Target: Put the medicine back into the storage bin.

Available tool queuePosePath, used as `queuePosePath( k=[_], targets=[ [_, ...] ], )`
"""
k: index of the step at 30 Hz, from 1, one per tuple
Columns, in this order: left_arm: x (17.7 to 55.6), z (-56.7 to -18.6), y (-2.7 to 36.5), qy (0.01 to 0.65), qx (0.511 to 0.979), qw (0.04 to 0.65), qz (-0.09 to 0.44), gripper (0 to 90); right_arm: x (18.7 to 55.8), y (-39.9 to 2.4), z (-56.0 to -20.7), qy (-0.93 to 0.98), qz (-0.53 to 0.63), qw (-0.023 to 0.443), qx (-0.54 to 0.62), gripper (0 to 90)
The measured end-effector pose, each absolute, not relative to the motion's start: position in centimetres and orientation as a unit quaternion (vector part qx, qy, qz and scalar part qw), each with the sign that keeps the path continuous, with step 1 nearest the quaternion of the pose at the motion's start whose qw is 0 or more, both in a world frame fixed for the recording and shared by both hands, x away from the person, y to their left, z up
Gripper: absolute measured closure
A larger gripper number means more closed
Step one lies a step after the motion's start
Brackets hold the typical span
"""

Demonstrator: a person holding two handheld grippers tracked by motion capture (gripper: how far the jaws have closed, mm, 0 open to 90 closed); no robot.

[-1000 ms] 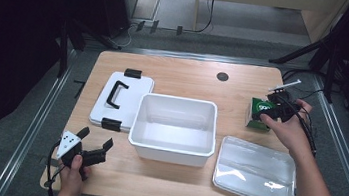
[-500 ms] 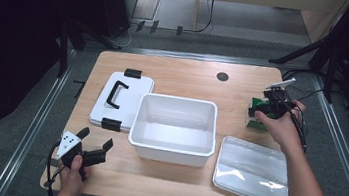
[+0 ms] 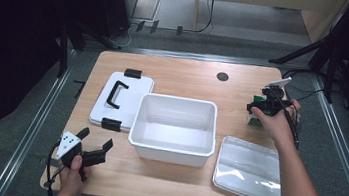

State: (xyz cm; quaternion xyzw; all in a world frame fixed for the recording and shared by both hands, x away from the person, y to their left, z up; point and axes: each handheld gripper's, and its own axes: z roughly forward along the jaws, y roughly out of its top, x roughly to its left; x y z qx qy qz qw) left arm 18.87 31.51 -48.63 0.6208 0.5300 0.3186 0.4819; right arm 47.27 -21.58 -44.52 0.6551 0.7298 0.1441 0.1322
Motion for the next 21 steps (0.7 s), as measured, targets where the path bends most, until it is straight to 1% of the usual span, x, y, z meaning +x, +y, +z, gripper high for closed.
queuePosePath(
  k=[6, 9, 12, 13, 18, 21],
  targets=[
    [18.9, -48.6, 31.5, 0.53, 0.621, 0.482, 0.318, 0.0, 47.6, -21.5, -45.0, 0.727, 0.141, 0.131, 0.66, 0.0],
    [18.9, -48.6, 31.5, 0.53, 0.621, 0.482, 0.318, 0.0, 47.5, -21.5, -44.8, 0.728, 0.14, 0.141, 0.656, 4.0],
    [18.9, -48.6, 31.5, 0.53, 0.621, 0.482, 0.317, 0.0, 47.3, -21.3, -44.7, 0.739, 0.139, 0.149, 0.642, 4.4],
    [18.9, -48.7, 31.5, 0.53, 0.621, 0.482, 0.317, 0.0, 47.0, -21.2, -44.2, 0.747, 0.142, 0.156, 0.631, 4.6],
    [18.9, -48.7, 31.4, 0.529, 0.623, 0.481, 0.318, 0.0, 46.3, -21.1, -42.8, 0.765, 0.163, 0.152, 0.604, 4.8],
    [18.9, -48.7, 31.4, 0.528, 0.624, 0.48, 0.318, 0.0, 45.5, -20.9, -41.4, 0.797, 0.17, 0.156, 0.559, 4.9]
  ],
)
